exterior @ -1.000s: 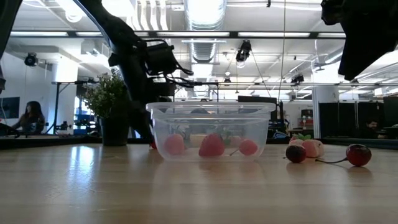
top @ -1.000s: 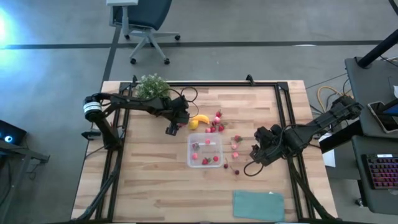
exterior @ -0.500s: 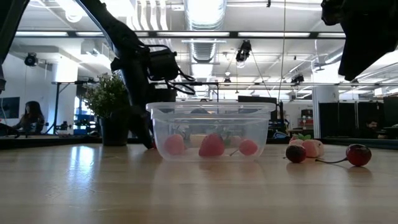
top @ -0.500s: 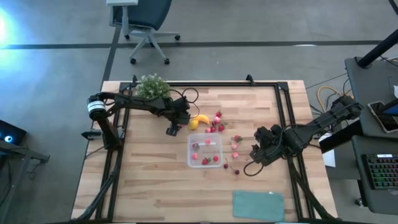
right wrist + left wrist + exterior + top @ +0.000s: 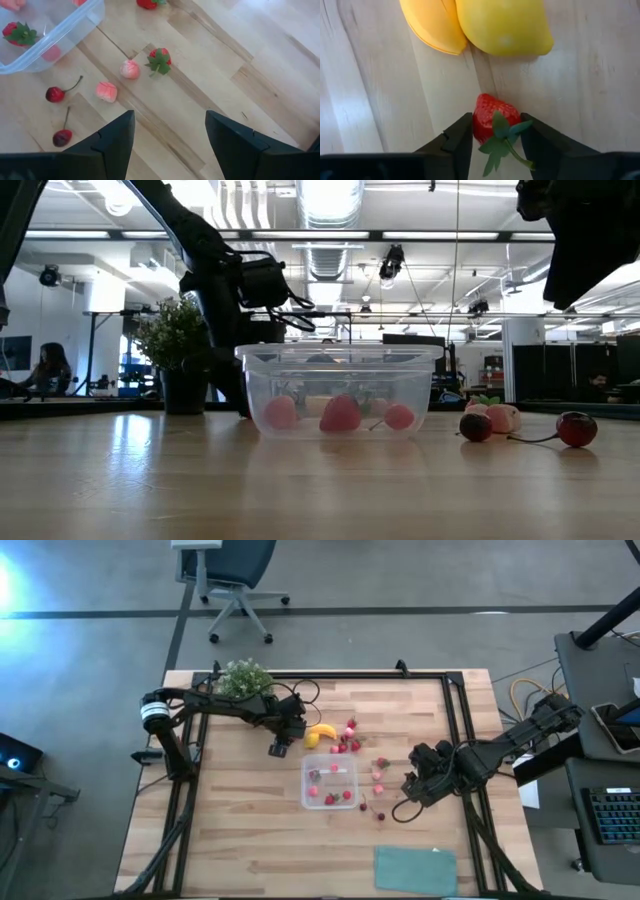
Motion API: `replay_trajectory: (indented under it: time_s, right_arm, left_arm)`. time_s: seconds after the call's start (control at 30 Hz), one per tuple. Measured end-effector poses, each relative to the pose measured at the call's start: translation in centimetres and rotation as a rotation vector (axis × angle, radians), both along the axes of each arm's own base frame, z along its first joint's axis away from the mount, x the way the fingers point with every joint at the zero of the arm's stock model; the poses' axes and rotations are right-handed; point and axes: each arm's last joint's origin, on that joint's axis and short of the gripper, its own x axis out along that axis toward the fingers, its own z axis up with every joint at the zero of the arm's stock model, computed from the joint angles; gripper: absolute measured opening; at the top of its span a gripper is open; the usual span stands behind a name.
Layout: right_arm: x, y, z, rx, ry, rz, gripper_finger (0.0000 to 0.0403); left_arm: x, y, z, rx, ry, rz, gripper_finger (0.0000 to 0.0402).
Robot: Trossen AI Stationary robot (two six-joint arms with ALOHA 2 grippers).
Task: Pick and placing Produce into tupperware
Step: Put the red strawberry into the transparent container
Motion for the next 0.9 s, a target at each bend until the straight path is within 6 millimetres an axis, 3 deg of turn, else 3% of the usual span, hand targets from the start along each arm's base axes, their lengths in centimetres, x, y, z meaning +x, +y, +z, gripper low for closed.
replay_trajectory:
  time_s: [0.23,0.47,0.57,0.67,0.8,0.9]
  right_arm:
    - [0.0,0.0,0.0,0.001,-0.001,-0.002,0.0235]
    - [0.0,0.0,0.0,-0.003,0.004,0.009,0.0235]
    - [0.0,0.0,0.0,-0.008,0.01,0.023,0.0235]
    - [0.0,0.0,0.0,-0.013,0.015,0.035,0.0235]
    - [0.0,0.0,-0.1,-0.017,0.022,0.045,0.0235]
    - [0.0,0.0,-0.1,-0.017,0.024,0.047,0.0235]
  left_arm:
    - [0.0,0.0,0.7,-0.001,0.006,0.016,0.0125]
    - [0.3,-1.1,7.3,-0.04,-0.123,0.129,0.0124]
    - [0.1,-2.6,11.0,-0.097,-0.262,0.125,0.0124]
    - [0.1,-4.6,13.1,-0.176,-0.341,0.086,0.0124]
    - [0.5,-7.8,13.5,-0.286,-0.344,0.014,0.0123]
    - [1.1,-10.4,12.2,-0.327,-0.29,-0.032,0.0123]
